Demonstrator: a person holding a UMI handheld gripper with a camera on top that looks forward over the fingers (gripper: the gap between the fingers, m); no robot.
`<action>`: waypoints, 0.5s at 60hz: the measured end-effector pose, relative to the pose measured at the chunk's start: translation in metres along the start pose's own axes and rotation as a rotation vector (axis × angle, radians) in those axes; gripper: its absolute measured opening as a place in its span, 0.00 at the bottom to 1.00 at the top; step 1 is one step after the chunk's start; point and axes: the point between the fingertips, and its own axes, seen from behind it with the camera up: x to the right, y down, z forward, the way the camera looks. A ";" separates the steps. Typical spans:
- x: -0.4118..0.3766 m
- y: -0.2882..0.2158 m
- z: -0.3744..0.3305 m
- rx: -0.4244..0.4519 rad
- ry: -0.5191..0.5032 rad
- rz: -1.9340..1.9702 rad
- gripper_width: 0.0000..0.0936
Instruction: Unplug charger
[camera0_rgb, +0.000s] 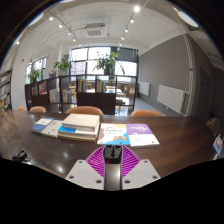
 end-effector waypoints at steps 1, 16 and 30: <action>0.009 0.010 0.000 -0.027 -0.001 -0.001 0.18; 0.030 0.145 0.035 -0.233 -0.037 0.043 0.20; 0.026 0.174 0.041 -0.297 -0.038 0.011 0.31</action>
